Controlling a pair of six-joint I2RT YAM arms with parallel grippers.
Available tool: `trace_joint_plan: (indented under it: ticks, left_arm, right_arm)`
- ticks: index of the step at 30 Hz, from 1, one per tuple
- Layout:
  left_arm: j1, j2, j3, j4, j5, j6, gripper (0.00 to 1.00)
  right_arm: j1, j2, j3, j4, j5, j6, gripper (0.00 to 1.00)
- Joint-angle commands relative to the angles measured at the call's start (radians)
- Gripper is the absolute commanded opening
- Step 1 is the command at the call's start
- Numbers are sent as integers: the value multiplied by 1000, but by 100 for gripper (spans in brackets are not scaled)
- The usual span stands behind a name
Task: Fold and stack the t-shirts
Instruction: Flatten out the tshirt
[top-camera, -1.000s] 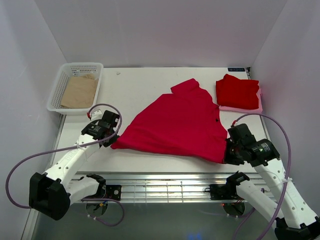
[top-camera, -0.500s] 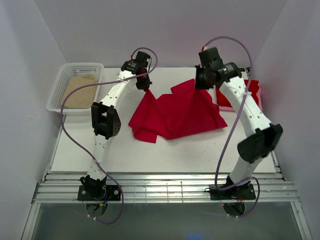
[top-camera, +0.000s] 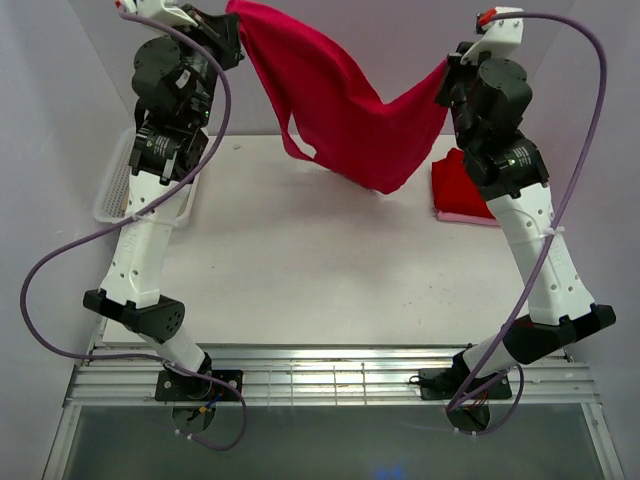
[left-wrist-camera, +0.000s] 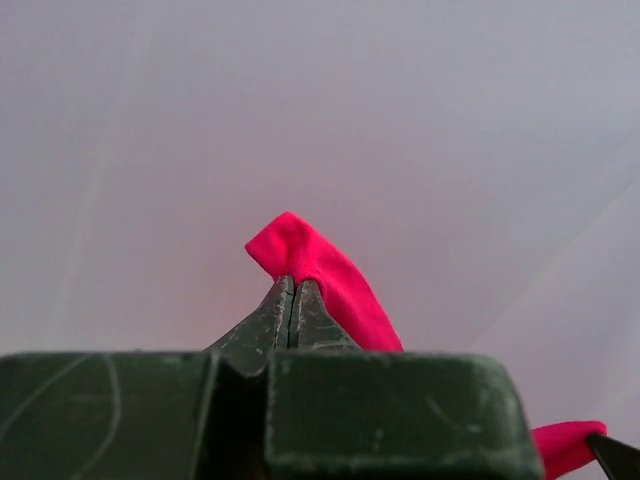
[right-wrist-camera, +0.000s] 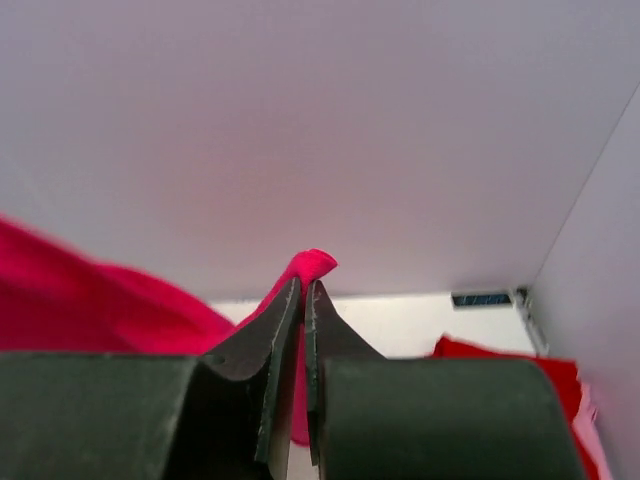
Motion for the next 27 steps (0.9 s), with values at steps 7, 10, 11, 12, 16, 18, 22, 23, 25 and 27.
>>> trace_joint_plan:
  ticks: [7, 10, 11, 12, 16, 18, 22, 23, 25, 27]
  left_arm:
    - [5, 35, 45, 97, 98, 54, 0]
    - [5, 21, 43, 69, 89, 91, 0]
    - [5, 14, 38, 54, 79, 103, 0]
    - [5, -11, 22, 48, 66, 121, 0]
    - [5, -112, -78, 54, -60, 187, 0]
    - [5, -159, -121, 54, -132, 238, 0]
    - [5, -216, -162, 12, -126, 270, 0]
    - [5, -229, -175, -1, -112, 266, 0]
    - [5, -281, -213, -24, -42, 237, 0]
    - [5, -328, -309, -25, 30, 212, 0]
  right_arm:
    - [2, 45, 187, 171, 54, -225, 8]
    - [2, 17, 187, 163, 57, -231, 8]
    - [2, 0, 188, 157, 57, -231, 8]
    - [2, -9, 188, 156, 61, -231, 8]
    - [2, -84, 169, 209, 89, -248, 9]
    - [2, -121, 161, 249, 110, -286, 10]
    - [2, -147, 184, 255, 143, -350, 10]
    - [2, -152, 182, 251, 149, -356, 10]
    - [2, -176, 173, 220, 143, -346, 11]
    - [2, -208, 126, 202, 101, -317, 15]
